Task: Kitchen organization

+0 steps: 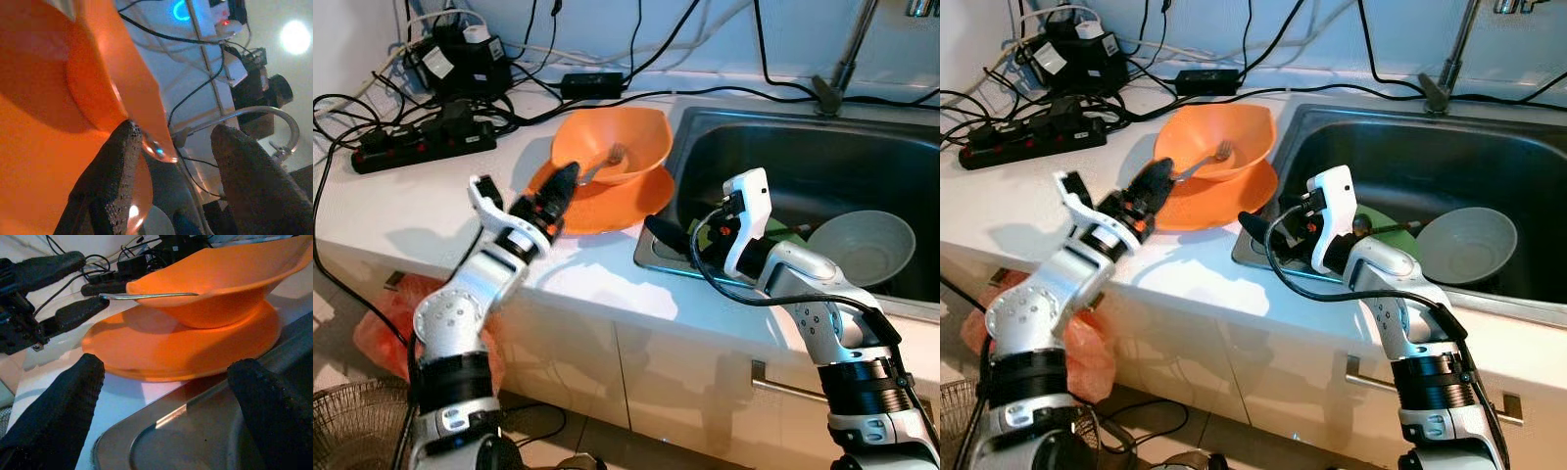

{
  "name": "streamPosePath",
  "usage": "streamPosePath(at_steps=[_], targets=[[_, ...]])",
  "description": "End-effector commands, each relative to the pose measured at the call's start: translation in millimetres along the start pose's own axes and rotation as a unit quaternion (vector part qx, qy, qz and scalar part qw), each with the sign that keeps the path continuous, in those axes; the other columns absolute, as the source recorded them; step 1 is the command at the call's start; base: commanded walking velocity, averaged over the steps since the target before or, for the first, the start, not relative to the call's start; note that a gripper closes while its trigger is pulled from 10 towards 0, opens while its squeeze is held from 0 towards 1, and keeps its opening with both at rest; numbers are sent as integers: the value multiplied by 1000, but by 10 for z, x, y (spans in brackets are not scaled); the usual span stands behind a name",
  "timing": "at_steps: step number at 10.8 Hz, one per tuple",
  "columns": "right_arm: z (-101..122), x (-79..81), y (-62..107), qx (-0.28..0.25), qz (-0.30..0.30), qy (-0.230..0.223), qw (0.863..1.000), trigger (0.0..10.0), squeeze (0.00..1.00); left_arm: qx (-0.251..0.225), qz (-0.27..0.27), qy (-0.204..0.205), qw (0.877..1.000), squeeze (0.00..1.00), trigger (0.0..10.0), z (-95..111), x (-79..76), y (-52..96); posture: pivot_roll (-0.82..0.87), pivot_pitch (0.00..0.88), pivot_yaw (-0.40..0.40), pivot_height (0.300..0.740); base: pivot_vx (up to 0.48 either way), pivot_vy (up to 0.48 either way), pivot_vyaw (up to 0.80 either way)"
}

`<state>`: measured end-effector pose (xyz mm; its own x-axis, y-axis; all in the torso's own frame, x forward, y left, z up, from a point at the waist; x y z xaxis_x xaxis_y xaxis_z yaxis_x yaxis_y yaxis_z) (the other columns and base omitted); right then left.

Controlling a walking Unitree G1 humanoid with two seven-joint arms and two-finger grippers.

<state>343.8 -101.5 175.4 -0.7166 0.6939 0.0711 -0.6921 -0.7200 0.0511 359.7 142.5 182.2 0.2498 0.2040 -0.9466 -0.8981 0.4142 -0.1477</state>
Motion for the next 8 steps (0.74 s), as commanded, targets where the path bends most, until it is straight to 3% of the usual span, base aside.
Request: streamPosePath(at_steps=[1,3,7,8], targets=[[33,45,-32,-4,11,7,1000,10000,0,-1,8,-6,1000,0,10000,17,19,0,111,51,110,740,0,0,0],[29,49,-31,-2,12,6,1000,10000,0,-2,17,-5,1000,0,10000,15,65,-36,110,53,108,740,0,0,0],[16,51,-18,-1,10,5,1000,10000,0,9,-1,3,1000,0,10000,-6,1,-170,99,57,112,740,0,0,0],[14,53,-16,-1,10,4,1000,10000,0,4,-3,9,1000,0,7961,12,-7,-197,98,58,113,740,0,0,0]])
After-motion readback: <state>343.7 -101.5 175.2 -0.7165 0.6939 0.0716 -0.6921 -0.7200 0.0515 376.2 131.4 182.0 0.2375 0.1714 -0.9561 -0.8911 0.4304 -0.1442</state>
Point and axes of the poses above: a point about 5 cm out from each wrist's last joint towards the gripper, its own y axis pointing back from the gripper into the wrist, its own z axis along the axis of the wrist's last joint, x = y × z, the point moved 3 cm from there along -y, pointing out of the wrist towards the gripper, and after that the axes turned 6 degrees about y, right-handed, at the moved point
